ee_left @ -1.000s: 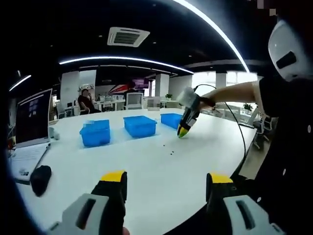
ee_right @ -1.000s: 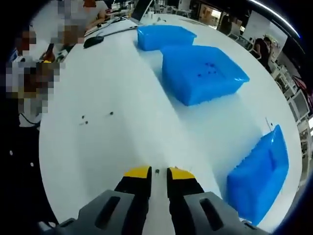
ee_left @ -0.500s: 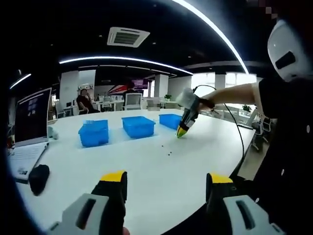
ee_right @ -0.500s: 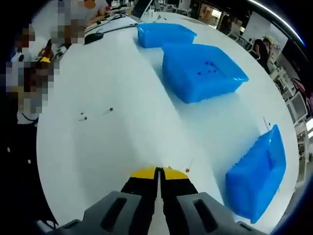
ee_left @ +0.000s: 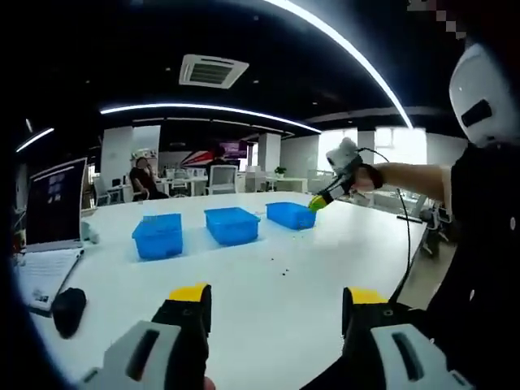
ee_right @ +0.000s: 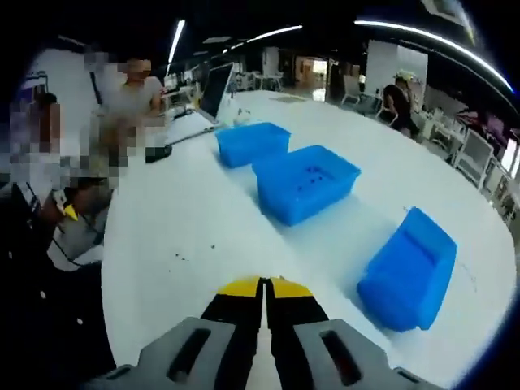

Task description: Pick up the resistors one by one and place each resistor into its matching bin, sorting the parts by color and model until every resistor is separated into the correct bin for its type

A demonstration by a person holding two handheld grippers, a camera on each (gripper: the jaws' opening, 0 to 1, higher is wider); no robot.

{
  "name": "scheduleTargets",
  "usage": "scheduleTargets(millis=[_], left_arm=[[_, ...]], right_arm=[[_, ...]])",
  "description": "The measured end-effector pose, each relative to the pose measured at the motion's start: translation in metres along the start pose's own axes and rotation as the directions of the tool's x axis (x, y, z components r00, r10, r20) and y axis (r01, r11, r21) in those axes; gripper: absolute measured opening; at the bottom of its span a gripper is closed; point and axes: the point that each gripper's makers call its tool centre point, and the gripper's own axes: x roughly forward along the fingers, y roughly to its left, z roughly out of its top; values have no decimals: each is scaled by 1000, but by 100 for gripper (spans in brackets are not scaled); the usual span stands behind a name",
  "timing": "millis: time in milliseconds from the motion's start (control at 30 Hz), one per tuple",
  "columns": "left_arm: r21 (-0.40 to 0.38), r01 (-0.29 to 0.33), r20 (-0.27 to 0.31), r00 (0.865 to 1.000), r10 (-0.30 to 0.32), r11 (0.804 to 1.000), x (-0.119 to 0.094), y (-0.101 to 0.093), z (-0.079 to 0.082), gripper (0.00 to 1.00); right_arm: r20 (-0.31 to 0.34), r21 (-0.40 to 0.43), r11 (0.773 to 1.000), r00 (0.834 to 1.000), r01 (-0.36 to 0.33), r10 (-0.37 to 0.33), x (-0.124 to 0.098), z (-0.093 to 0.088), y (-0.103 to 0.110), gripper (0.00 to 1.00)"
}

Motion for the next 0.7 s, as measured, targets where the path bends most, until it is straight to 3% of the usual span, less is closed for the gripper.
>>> scheduleTargets(millis=[100, 200, 233, 300, 433, 533, 600, 633, 700], left_arm=[[5, -1, 17, 1000, 1, 1000, 2, 0, 7, 66], [15, -2, 24, 1000, 1, 1000, 5, 0, 13, 66], [20, -1, 27, 1000, 0, 1000, 6, 0, 15, 66], [25, 0, 30, 1000, -1, 1000, 7, 0, 17, 66], [32, -2, 41, 999, 1, 999, 9, 1, 24, 66], [33, -7, 48, 999, 5, 999, 9, 3, 28, 66], [34, -10, 52, 999, 8, 999, 9, 4, 30, 66], [35, -11, 55, 998, 9, 999, 9, 5, 31, 66], [37, -11, 56, 998, 9, 999, 9, 5, 32, 66]], right_arm=[[132, 43, 997, 989, 63, -68, -32, 7, -3, 5], [258, 51, 990, 956, 131, -140, -66, 10, 5, 5], [313, 89, 982, 931, 168, -187, -80, 8, 7, 5], [373, 120, 975, 902, 187, -219, -96, 5, 15, 5], [506, 156, 949, 803, 275, -316, -130, -3, 34, 5], [535, 203, 918, 746, 341, -395, -146, -11, 44, 5], [546, 207, 912, 732, 353, -407, -149, -12, 53, 5], [561, 207, 907, 715, 367, -417, -152, -9, 55, 5], [560, 200, 900, 708, 387, -429, -152, -6, 52, 5]])
